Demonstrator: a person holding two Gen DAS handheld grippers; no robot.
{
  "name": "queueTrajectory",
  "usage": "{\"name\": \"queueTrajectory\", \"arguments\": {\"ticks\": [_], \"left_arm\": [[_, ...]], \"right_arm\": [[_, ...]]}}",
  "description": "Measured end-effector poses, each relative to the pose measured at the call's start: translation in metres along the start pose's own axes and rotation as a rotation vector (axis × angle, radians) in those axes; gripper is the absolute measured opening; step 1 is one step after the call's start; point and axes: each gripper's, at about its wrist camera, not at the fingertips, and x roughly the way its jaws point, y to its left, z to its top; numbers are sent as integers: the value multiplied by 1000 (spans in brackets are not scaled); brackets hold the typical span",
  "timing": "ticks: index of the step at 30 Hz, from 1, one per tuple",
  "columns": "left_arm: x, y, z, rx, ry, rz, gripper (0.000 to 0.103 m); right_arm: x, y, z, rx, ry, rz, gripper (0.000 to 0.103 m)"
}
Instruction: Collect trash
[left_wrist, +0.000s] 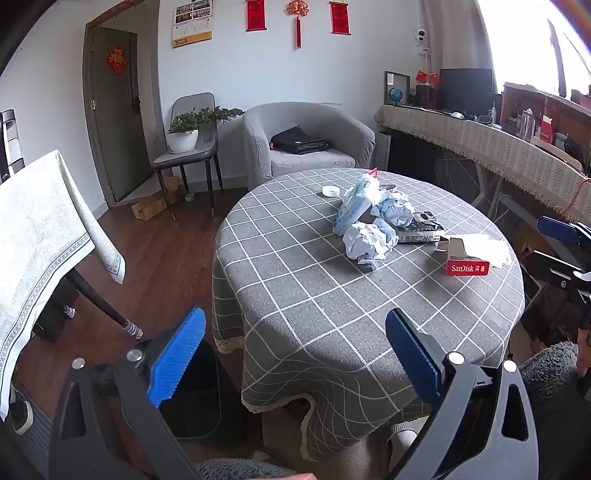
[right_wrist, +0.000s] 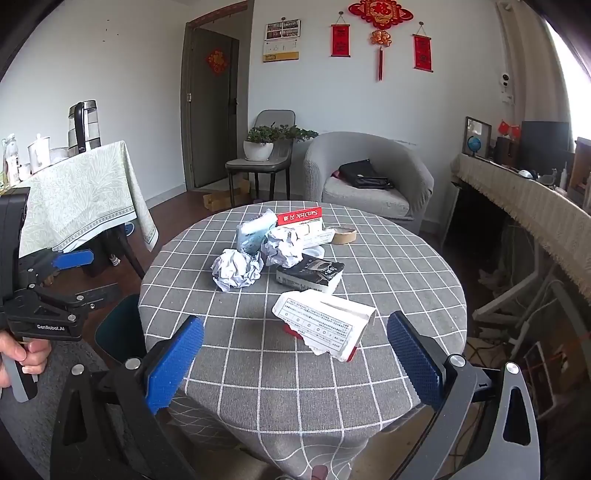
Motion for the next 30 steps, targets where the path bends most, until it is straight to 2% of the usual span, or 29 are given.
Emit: {"name": "queueTrajectory", "arguments": {"ticks": [30], "left_arm": [[1,-1,-2,9,-4,6,100]], "right_arm": [[-2,-5,1,22,-5,4,100]]}}
